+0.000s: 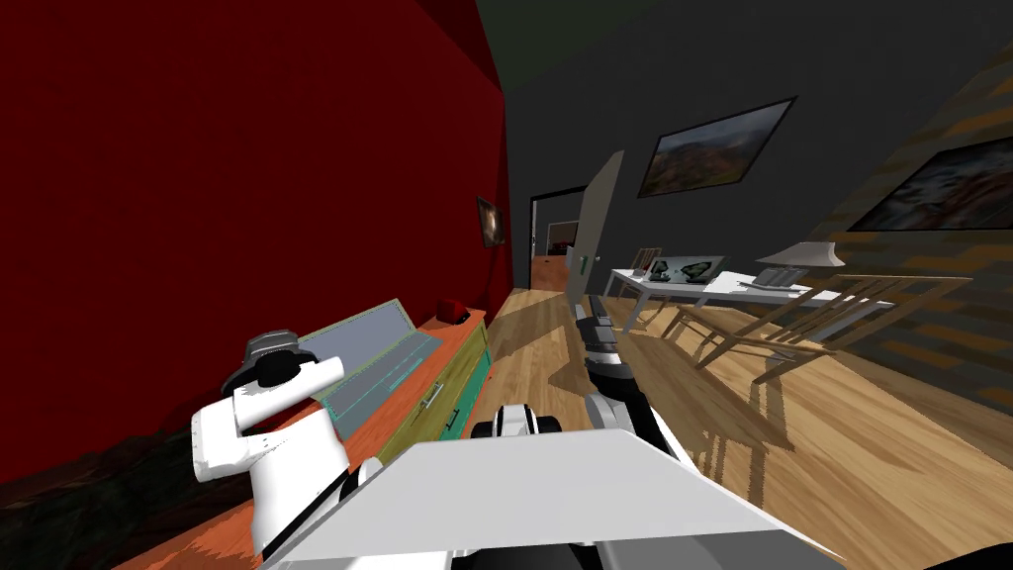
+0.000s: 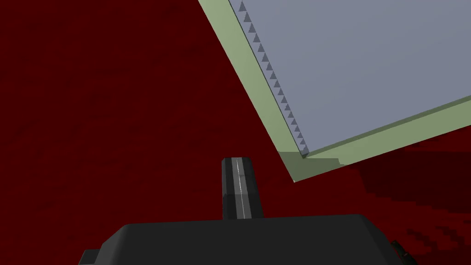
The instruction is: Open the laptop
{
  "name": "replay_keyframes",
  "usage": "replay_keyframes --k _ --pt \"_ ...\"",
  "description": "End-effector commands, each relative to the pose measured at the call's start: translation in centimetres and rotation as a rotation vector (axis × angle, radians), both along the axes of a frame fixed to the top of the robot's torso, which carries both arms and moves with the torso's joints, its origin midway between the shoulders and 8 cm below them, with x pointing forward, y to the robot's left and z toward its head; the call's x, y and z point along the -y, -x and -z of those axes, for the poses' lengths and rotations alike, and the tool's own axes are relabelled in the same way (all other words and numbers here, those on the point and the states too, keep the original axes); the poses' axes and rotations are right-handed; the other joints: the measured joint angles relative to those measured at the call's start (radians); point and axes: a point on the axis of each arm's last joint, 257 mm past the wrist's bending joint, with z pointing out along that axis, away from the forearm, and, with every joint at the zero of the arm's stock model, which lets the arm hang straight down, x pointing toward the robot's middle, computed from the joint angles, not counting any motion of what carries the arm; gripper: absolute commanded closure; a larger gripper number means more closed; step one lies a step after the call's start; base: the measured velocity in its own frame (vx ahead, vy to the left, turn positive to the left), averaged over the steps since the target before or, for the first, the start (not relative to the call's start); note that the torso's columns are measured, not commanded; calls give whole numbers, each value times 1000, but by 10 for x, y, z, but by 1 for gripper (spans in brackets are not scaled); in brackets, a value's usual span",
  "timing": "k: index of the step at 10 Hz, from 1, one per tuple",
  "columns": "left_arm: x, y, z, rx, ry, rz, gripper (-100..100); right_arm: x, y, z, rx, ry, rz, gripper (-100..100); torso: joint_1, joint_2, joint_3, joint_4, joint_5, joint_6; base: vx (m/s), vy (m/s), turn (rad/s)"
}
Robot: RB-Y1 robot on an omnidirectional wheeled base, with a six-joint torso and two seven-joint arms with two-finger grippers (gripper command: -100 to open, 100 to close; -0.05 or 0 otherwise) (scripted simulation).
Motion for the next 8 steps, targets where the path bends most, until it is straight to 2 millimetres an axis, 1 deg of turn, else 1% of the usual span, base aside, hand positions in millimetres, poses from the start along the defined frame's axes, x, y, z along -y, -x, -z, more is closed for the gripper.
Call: replay_keyframes --k 1,2,3,4,5,6,7,8 --pt "0 3 -22 0 -21 -16 -100 0 0 0 0 0 0 0 -2 -2 -3 1 -5 3 7 74 -88" --pt "1 3 -18 2 -18 -11 -100 0 0 0 0 0 0 0 -6 -3 -5 1 -8 3 7 48 -47" --pt "0 1 -7 0 -7 -5 100 0 0 0 0 0 0 0 -6 -5 -4 -2 -2 1 0 -27 112" --pt "0 0 -2 0 -2 -2 100 0 0 0 0 0 0 0 -6 -4 -4 -1 -2 0 -2 -58 95" --pt "1 -1 -12 5 -16 -3 100 0 0 0 0 0 0 0 -8 -4 -3 -1 -4 3 1 -28 7" --pt "-6 8 12 -53 3 -24 -100 0 0 0 0 0 0 0 -6 -4 -4 0 -5 4 -13 -44 67" --pt "-7 10 19 -69 8 -30 -100 0 0 0 0 0 0 0 -6 -2 -1 -1 -2 -1 -10 -45 99" --pt "-2 5 -5 -34 -25 -19 -100 0 0 0 0 0 0 0 -4 2 4 -3 6 -3 4 -34 12"
